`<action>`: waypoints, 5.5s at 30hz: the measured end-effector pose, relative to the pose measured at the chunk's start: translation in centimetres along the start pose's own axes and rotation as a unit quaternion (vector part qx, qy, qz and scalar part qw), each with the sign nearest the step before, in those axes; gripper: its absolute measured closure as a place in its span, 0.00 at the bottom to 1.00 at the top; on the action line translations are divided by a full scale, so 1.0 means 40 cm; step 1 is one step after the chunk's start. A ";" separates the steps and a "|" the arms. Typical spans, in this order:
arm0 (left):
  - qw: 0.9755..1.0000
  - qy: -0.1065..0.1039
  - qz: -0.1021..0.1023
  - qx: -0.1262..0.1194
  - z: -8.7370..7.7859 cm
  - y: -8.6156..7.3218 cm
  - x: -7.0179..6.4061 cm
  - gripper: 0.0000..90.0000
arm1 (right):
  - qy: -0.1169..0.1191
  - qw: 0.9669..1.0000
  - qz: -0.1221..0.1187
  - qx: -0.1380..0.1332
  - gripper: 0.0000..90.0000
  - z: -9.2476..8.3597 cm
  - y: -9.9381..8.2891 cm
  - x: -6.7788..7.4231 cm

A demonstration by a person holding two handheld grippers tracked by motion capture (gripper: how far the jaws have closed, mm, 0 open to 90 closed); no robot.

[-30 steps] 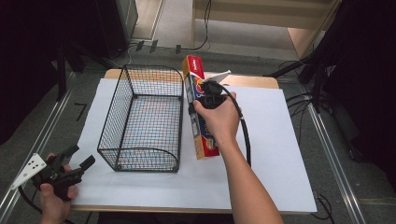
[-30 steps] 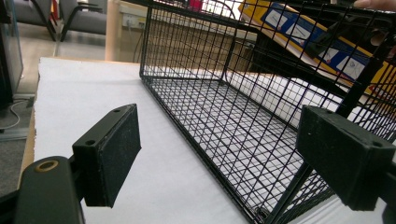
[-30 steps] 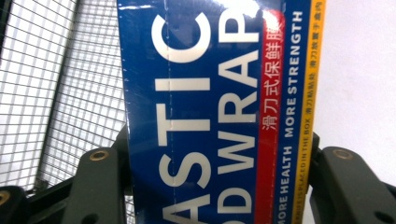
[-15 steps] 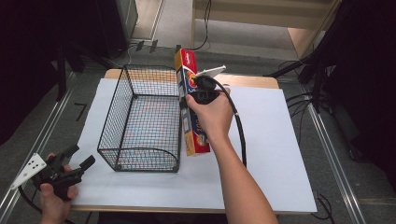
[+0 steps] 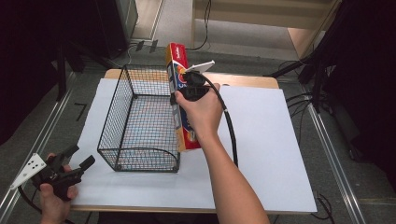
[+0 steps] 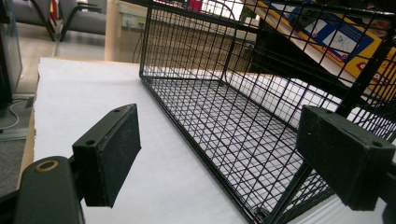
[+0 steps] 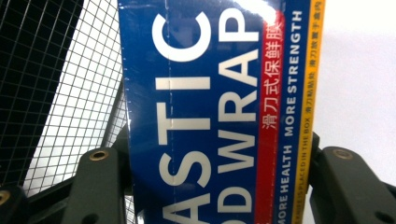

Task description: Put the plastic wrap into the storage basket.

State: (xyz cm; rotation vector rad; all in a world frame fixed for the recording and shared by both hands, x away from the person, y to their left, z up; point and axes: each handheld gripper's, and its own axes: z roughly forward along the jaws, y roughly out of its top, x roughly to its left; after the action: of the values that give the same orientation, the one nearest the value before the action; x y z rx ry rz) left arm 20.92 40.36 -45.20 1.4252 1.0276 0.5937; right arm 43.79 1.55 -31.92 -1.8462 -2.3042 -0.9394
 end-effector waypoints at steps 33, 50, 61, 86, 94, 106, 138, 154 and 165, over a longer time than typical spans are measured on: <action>1.000 0.001 0.012 0.007 0.002 0.000 -0.006 0.16 | 0.028 1.000 -0.011 0.003 0.47 0.041 0.022 0.120; 1.000 0.003 0.014 0.008 0.004 0.000 -0.008 0.16 | 0.026 0.999 -0.017 0.007 0.47 0.083 -0.007 0.131; 1.000 0.003 0.015 0.008 0.004 0.000 -0.007 0.16 | 0.013 0.999 -0.036 -0.007 0.47 0.105 -0.024 0.149; 1.000 0.003 0.015 0.008 0.004 0.000 -0.008 0.16 | 0.001 0.999 -0.044 0.000 0.45 0.134 -0.054 0.145; 1.000 0.003 0.013 0.007 0.003 0.000 -0.007 0.16 | -0.011 0.998 -0.052 0.020 0.43 0.152 -0.061 0.137; 1.000 0.004 0.015 0.009 0.004 -0.001 -0.009 0.16 | 0.013 0.996 -0.070 -0.059 0.32 0.047 -0.058 0.109; 1.000 0.009 0.025 0.009 0.004 -0.002 -0.016 0.14 | -0.020 0.990 -0.038 -0.131 0.31 -0.052 -0.165 -0.205; 0.999 0.012 0.028 0.012 0.006 -0.002 -0.018 0.14 | -0.044 0.983 -0.035 -0.173 0.33 -0.069 -0.260 -0.338; 0.999 0.012 0.028 0.012 0.007 -0.002 -0.018 0.14 | -0.052 0.979 -0.023 -0.195 0.34 -0.082 -0.343 -0.437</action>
State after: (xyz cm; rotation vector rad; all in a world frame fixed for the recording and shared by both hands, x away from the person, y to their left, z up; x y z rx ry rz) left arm 20.78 39.60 -45.17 1.4746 1.0203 0.6425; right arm 35.45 -16.74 -41.96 -2.0281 -2.3642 -1.4220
